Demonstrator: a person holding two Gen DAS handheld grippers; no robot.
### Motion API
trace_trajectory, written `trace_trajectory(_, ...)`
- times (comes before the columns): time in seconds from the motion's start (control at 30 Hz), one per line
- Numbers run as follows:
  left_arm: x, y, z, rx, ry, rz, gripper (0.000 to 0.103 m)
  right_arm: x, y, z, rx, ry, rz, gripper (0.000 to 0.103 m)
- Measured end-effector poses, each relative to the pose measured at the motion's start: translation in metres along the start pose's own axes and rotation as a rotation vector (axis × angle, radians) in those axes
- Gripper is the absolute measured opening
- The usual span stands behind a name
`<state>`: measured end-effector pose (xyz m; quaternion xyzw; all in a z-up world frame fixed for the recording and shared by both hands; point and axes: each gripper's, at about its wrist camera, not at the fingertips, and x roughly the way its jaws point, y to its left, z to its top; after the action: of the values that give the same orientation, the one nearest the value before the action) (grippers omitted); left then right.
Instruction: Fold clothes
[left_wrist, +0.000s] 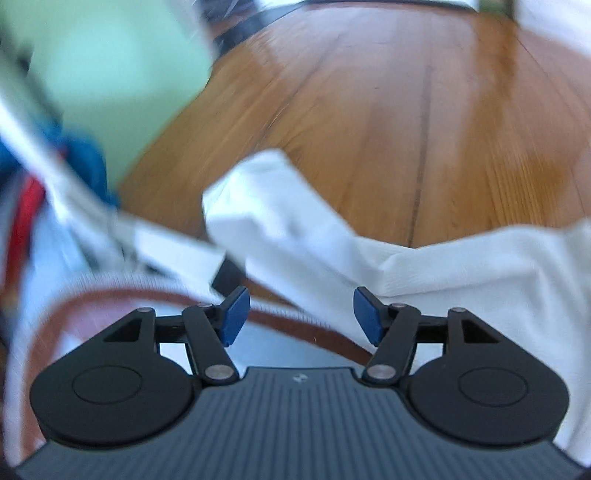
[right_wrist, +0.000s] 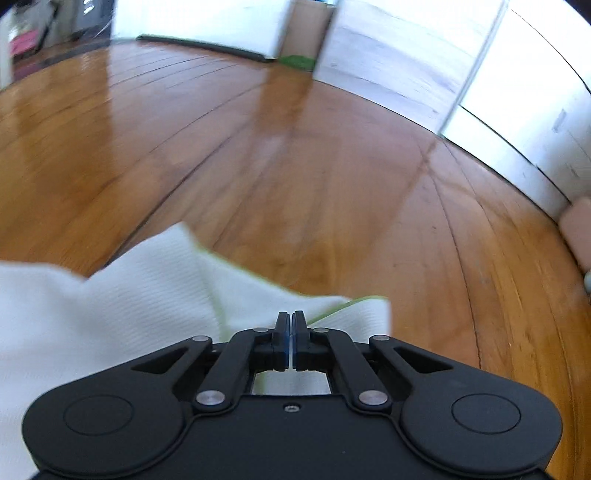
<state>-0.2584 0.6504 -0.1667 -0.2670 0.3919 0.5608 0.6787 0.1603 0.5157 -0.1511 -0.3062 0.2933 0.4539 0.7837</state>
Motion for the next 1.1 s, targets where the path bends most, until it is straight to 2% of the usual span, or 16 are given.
trace_trajectory(0.17, 0.022, 0.025, -0.013, -0.297, 0.075, -0.249, 0.063, -0.009, -0.016, -0.001, 0.114, 0.012, 0.162, 0.010)
trace_trajectory(0.2, 0.024, 0.021, -0.013, -0.294, 0.049, -0.229, 0.070, -0.011, -0.016, -0.002, 0.134, 0.021, 0.219, 0.015)
trace_trajectory(0.27, 0.026, 0.007, -0.013, -0.248, -0.031, -0.146, 0.089, -0.016, -0.009, -0.009, 0.163, 0.075, 0.369, 0.061)
trace_trajectory(0.3, 0.030, 0.000, -0.012, -0.205, -0.051, -0.102, 0.094, -0.018, -0.006, -0.013, 0.168, 0.089, 0.421, 0.061)
trace_trajectory(0.37, 0.041, -0.015, -0.008, -0.106, -0.075, -0.012, 0.094, -0.022, -0.003, -0.019, 0.153, 0.078, 0.466, 0.061)
trace_trajectory(0.5, 0.047, -0.013, -0.003, -0.071, -0.121, 0.043, 0.092, -0.030, 0.005, -0.033, 0.122, 0.056, 0.556, 0.061)
trace_trajectory(0.57, 0.044, 0.001, -0.001, -0.109, -0.122, 0.046, 0.087, -0.033, 0.009, -0.039, 0.103, 0.049, 0.582, 0.061)
trace_trajectory(0.6, 0.044, 0.007, 0.001, -0.128, -0.124, 0.022, 0.074, -0.032, 0.012, -0.041, 0.086, 0.054, 0.561, 0.061)
trace_trajectory(0.63, 0.041, 0.010, 0.001, -0.137, -0.137, -0.017, 0.037, -0.031, 0.013, -0.043, 0.081, 0.059, 0.554, 0.061)
trace_trajectory(0.67, 0.037, 0.013, 0.002, -0.142, -0.155, -0.062, 0.010, -0.027, 0.013, -0.044, 0.093, 0.068, 0.564, 0.061)
trace_trajectory(0.7, 0.033, 0.016, 0.003, -0.147, -0.173, -0.106, 0.003, -0.024, 0.013, -0.046, 0.106, 0.079, 0.567, 0.061)
trace_trajectory(0.83, -0.024, 0.008, 0.002, -0.102, -0.401, -0.103, 0.003, -0.022, 0.016, -0.055, 0.080, 0.053, 0.544, 0.062)
trace_trajectory(0.93, -0.068, 0.025, 0.008, -0.130, -0.550, -0.023, 0.003, -0.027, 0.019, -0.052, 0.040, 0.055, 0.537, 0.065)
trace_trajectory(0.97, -0.081, 0.033, 0.010, -0.141, -0.599, 0.012, 0.003, -0.028, 0.016, -0.052, 0.027, 0.058, 0.547, 0.072)
trace_trajectory(1.03, -0.095, 0.049, 0.001, -0.161, -0.647, 0.067, 0.005, -0.028, 0.015, -0.054, 0.007, 0.049, 0.575, 0.081)
trace_trajectory(1.1, -0.099, 0.062, -0.010, -0.166, -0.660, 0.125, 0.009, -0.030, 0.021, -0.057, -0.048, 0.032, 0.555, 0.081)
